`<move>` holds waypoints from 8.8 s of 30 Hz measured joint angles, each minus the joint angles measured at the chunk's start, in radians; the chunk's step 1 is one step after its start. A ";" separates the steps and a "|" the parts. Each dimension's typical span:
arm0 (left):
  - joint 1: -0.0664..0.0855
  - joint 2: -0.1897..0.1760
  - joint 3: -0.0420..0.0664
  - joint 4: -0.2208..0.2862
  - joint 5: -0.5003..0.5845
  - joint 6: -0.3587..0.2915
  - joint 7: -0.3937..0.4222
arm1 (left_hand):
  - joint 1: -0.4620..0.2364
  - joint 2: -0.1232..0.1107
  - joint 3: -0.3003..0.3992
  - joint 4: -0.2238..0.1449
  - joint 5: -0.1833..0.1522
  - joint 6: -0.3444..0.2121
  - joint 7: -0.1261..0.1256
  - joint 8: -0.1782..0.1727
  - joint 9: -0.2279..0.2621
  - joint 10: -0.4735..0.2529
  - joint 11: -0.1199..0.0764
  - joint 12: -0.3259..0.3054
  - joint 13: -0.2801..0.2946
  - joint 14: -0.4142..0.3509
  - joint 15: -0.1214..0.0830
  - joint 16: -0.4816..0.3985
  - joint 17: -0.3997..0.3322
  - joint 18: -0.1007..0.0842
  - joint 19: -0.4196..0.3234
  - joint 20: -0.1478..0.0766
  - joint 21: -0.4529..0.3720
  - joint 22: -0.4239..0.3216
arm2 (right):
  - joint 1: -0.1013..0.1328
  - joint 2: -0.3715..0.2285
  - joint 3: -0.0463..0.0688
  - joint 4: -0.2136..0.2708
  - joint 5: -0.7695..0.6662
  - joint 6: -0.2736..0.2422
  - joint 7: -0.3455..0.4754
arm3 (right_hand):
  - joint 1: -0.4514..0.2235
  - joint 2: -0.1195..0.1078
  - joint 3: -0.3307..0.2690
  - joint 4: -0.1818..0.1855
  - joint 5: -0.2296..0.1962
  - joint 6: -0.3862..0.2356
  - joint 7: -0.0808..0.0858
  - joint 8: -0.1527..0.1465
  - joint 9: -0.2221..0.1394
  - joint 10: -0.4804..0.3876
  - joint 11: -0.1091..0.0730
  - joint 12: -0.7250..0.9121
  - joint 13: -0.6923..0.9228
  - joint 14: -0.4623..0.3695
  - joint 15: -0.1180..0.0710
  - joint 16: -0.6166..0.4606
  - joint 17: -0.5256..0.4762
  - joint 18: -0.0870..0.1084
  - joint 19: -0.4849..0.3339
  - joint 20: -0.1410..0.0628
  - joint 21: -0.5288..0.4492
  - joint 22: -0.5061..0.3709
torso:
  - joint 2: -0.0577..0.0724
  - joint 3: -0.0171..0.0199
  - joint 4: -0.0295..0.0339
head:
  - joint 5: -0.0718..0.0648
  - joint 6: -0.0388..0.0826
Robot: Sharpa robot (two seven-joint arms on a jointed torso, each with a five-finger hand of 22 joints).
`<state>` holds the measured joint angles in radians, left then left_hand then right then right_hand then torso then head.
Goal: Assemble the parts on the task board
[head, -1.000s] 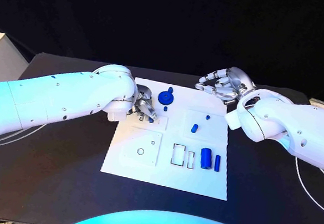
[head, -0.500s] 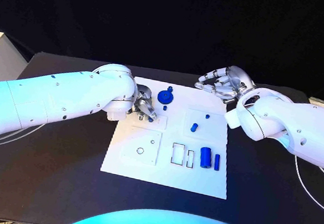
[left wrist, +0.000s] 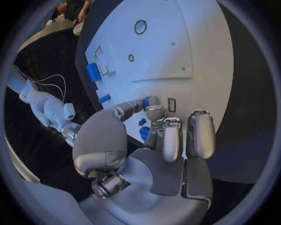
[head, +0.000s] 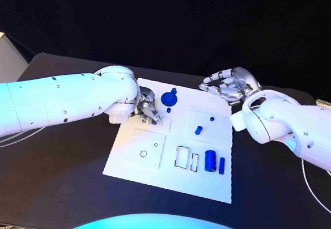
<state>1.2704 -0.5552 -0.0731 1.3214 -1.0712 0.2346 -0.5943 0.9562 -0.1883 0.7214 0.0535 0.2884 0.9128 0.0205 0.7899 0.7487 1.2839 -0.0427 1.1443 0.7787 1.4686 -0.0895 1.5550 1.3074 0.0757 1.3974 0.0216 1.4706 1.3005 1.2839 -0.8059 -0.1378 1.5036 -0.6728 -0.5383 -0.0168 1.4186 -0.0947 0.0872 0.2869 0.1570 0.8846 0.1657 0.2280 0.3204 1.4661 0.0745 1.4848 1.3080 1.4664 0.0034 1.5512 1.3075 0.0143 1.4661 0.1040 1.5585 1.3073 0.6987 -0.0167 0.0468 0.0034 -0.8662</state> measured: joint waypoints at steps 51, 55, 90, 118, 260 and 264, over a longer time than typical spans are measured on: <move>0.010 -0.105 0.093 0.117 0.019 -0.029 0.000 | 0.065 0.004 -0.366 0.235 -0.180 -0.015 0.015 -0.008 -0.013 -0.059 0.011 -0.027 -0.069 0.000 0.000 -0.015 0.000 0.000 -0.029 0.004 -0.027 -0.051 | -0.004 -0.001 0.000 -0.013 0.003 -0.001 0.004 | -0.047 0.010 0.000 0.000 -0.047 -0.006 -0.001 0.006 0.000 0.000 0.000 0.000 -0.001 0.000 0.000 -0.004 0.000 0.000 0.000 0.000 -0.008 0.000 | -0.001 0.0005 0.0000 | -0.003 0.020; 0.028 -0.107 0.101 0.081 0.035 -0.032 0.002 | 0.104 0.015 -0.372 0.236 -0.175 -0.043 0.028 -0.019 -0.016 -0.103 0.022 -0.054 -0.117 -0.005 0.010 -0.034 0.000 0.000 -0.057 0.013 -0.050 -0.092 | -0.004 0.000 0.000 -0.016 0.003 -0.001 0.004 | -0.047 0.010 0.000 0.000 -0.047 -0.006 -0.001 0.006 0.000 0.000 0.000 0.000 -0.001 0.000 0.000 -0.004 0.000 0.000 0.000 0.000 -0.008 0.000 | -0.001 0.0006 0.0001 | -0.003 0.025; 0.078 0.081 0.068 -0.370 0.079 0.002 0.061 | 0.165 0.046 -0.393 0.235 -0.172 -0.136 0.083 -0.130 -0.107 -0.192 0.066 -0.091 -0.207 -0.002 0.052 -0.053 0.000 0.000 -0.077 0.045 -0.066 -0.115 | -0.003 0.002 0.000 -0.021 0.005 -0.011 0.013 | -0.047 0.010 0.000 0.000 -0.042 -0.013 -0.002 0.012 0.000 0.000 0.000 -0.004 0.000 0.000 0.000 -0.004 0.000 0.000 0.000 0.000 -0.008 0.000 | 0.003 -0.0005 -0.0016 | 0.009 0.050; 0.066 0.149 0.045 -0.465 0.082 0.042 0.095 | 0.165 0.046 -0.393 0.235 -0.172 -0.132 0.086 -0.130 -0.115 -0.188 0.070 -0.081 -0.194 -0.002 0.052 -0.049 0.000 0.000 -0.073 0.048 -0.066 -0.107 | -0.003 0.010 0.000 -0.020 0.005 -0.013 0.016 | -0.047 0.010 0.000 0.000 -0.037 -0.013 -0.002 0.012 0.000 0.000 0.000 -0.004 0.000 0.000 0.000 -0.004 0.000 0.000 0.000 0.000 -0.008 0.001 | 0.001 -0.0002 -0.0011 | 0.005 0.041; 0.014 -0.076 -0.011 0.031 -0.053 -0.048 0.055 | 0.142 0.008 0.013 0.105 0.017 -0.068 0.051 -0.015 -0.128 -0.079 0.036 -0.029 -0.161 -0.002 0.031 -0.018 0.000 0.000 -0.029 0.029 -0.023 -0.017 | -0.004 0.027 -0.004 -0.090 0.215 -0.046 0.285 | -0.038 -0.057 0.255 -0.046 0.075 -0.106 0.034 -0.047 -0.057 -0.543 0.136 -1.355 -1.243 -0.509 0.163 -1.413 -1.056 0.157 -0.565 0.168 -1.493 -1.106 | -0.019 -0.0018 0.0121 | 0.007 -0.002; 0.010 -0.074 -0.012 0.029 -0.067 -0.048 0.059 | 0.137 0.002 0.066 0.046 0.013 -0.067 0.051 -0.018 -0.128 -0.077 0.038 -0.029 -0.160 -0.002 0.031 -0.018 0.000 0.000 -0.029 0.029 -0.023 -0.017 | -0.004 0.025 -0.004 -0.089 0.217 -0.047 0.288 | -0.038 -0.057 0.258 -0.048 0.079 -0.106 0.034 -0.047 -0.057 -0.543 0.136 -1.359 -1.244 -0.509 0.163 -1.413 -1.059 0.156 -0.565 0.168 -1.493 -1.110 | -0.020 -0.0024 0.0122 | 0.007 -0.004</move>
<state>1.2806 -0.6293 -0.0853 1.3501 -1.1385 0.1865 -0.5349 1.0928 -0.1859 0.7872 0.0997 0.3010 0.8454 0.0710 0.7718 0.6210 1.2066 -0.0051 1.1150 0.6182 1.4668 -0.0588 1.5366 1.3073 0.0758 1.3687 0.0503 1.4473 1.2836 1.2795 -0.7810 -0.1419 1.4144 -0.4553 -0.5850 0.2712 1.3804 -0.1513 0.3453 0.2384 0.2361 0.7790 0.1997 0.1814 0.2631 0.9235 0.2103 0.1254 0.0637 0.9573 0.1662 0.1383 0.2485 0.1708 0.9015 0.2719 0.0658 0.1975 0.6788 -0.0191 0.0590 0.0104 -0.8700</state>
